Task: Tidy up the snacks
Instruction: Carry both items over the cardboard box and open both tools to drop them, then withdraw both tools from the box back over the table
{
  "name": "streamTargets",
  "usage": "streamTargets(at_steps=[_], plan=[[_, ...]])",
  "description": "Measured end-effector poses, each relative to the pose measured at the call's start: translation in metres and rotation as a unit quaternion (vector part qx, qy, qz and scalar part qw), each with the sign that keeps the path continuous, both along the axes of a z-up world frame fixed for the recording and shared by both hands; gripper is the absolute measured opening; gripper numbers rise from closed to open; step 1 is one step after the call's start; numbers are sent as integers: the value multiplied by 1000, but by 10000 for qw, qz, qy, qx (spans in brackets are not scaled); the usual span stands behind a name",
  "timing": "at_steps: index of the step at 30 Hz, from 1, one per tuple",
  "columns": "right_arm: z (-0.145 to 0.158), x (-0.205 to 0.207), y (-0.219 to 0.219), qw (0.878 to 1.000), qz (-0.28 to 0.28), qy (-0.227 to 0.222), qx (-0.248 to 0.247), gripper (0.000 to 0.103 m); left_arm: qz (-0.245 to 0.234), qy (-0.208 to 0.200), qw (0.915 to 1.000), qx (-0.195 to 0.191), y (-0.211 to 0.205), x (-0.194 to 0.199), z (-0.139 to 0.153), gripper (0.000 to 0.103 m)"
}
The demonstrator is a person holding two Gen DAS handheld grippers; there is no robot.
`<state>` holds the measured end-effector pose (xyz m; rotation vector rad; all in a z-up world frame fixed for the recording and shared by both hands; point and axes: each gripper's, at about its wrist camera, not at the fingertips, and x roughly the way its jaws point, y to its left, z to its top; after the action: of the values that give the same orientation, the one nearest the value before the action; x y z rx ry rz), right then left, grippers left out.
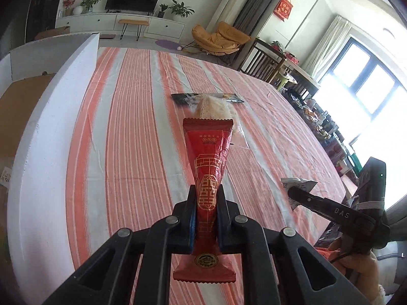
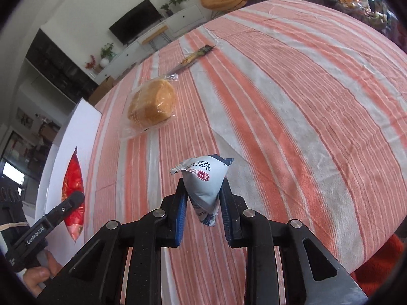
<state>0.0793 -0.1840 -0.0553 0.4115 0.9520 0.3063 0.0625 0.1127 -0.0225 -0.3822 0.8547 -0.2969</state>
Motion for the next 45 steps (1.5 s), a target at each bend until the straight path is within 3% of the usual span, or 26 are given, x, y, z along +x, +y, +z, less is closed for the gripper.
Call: streamTargets(at_steps=[3,6,10,12,14,15,16,17,18,20,23,26,29,30,32,35,37,41,45], plan=[[43,-7,28,9979,403,-321,405,25,55,-314,9985,-439,18,-26,40,11],[92,-18,81,9887,1152,-692,657,25,375,-753,9951,-516,53,-51,80,11],[133,-36,171,9642,2344,-894,862,26,1127,-962,9886,-253,120,-75,108,11],[135,-40,219,9501,2864,-761,973,26,1622,-919,9824,87,155,-82,107,12],[127,-43,260,9416,3192,-592,895,28,2105,-624,9743,512,187,-85,95,12],[121,-43,278,9392,3312,-506,756,30,2333,-426,9687,733,202,-86,84,20],[114,-42,290,9377,3384,-395,677,39,2529,-261,9628,915,214,-88,76,39],[107,-40,296,9378,3389,-312,685,57,2755,-105,9552,1077,225,-90,64,53],[102,-38,294,9401,3319,-311,710,62,2941,2,9489,1149,233,-93,55,76],[92,-36,278,9478,3092,-535,567,68,3133,-25,9432,1104,240,-104,46,81],[69,-27,239,9645,2484,-877,-202,72,3046,-362,9447,1156,225,-108,46,86],[37,-13,191,9732,1607,-1007,-1296,72,2601,-745,9571,1035,187,-100,55,91],[6,3,135,9695,564,-950,-2186,72,1867,-1059,9740,719,137,-81,69,93],[-2,7,117,9681,271,-875,-2332,72,1602,-1129,9783,669,117,-74,70,99],[-13,14,80,9683,-191,-678,-2398,72,1054,-1200,9849,664,77,-61,70,102],[-28,10,43,9671,-678,-545,-2390,72,299,-971,9921,734,22,-31,57,102],[-28,9,21,9741,-1033,-361,-1979,72,39,-759,9936,839,-7,-10,39,102],[-28,5,9,9729,-1373,-273,-1840,72,46,-283,9935,1098,-42,32,-5,102],[-30,6,17,9691,-1348,-250,-2051,72,212,33,9854,1687,-50,57,-55,102]])
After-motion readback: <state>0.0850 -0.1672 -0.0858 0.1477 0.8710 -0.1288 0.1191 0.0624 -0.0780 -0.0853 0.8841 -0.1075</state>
